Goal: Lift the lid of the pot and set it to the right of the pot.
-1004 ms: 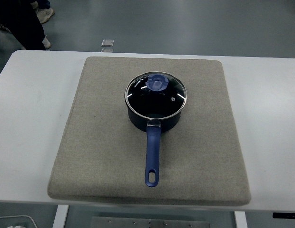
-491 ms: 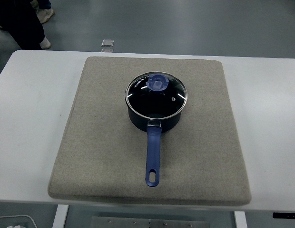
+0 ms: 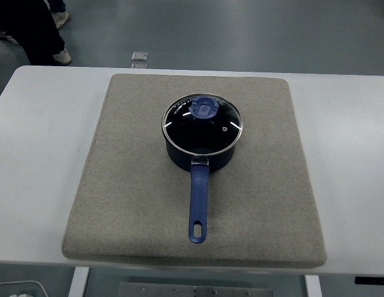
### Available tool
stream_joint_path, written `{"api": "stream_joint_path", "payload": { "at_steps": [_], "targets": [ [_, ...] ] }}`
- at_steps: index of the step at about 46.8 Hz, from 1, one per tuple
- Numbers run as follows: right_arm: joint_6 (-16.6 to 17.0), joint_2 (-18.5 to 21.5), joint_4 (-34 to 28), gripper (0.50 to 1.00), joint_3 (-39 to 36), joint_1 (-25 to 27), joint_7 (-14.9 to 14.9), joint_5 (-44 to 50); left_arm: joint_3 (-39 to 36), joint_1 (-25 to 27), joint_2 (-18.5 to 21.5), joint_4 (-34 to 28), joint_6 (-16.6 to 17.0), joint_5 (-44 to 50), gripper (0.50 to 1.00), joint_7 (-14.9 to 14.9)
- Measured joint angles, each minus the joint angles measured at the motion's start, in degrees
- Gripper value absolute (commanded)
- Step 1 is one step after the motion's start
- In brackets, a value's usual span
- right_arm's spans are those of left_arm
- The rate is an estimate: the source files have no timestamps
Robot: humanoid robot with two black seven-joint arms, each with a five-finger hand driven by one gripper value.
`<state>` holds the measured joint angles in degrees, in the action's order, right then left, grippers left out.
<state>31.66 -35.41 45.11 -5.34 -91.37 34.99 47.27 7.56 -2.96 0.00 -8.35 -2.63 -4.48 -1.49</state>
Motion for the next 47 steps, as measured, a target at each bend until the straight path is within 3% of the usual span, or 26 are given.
{"api": "stream_joint_path", "payload": {
  "at_steps": [8, 18, 31, 47],
  "targets": [
    [-1.1, 0.3, 3.1, 0.905, -0.5, -0.5, 0.0, 5.9, 0.0, 0.0, 0.0, 0.0, 0.0, 0.0, 1.000, 0.0],
    [-7.1, 0.9, 7.6, 0.905, -0.7, -1.4, 0.0, 15.7, 0.0, 0.0, 0.0, 0.0, 0.0, 0.0, 1.000, 0.0],
    [-9.7, 0.9, 12.7, 0.905, -0.4, -2.8, 0.0, 21.9, 0.0, 0.0, 0.0, 0.0, 0.0, 0.0, 1.000, 0.0],
    [-19.9, 4.0, 16.0, 0.905, 1.9, -0.3, 0.0, 30.1, 0.0, 0.0, 0.0, 0.0, 0.0, 0.0, 1.000, 0.0]
  ]
}}
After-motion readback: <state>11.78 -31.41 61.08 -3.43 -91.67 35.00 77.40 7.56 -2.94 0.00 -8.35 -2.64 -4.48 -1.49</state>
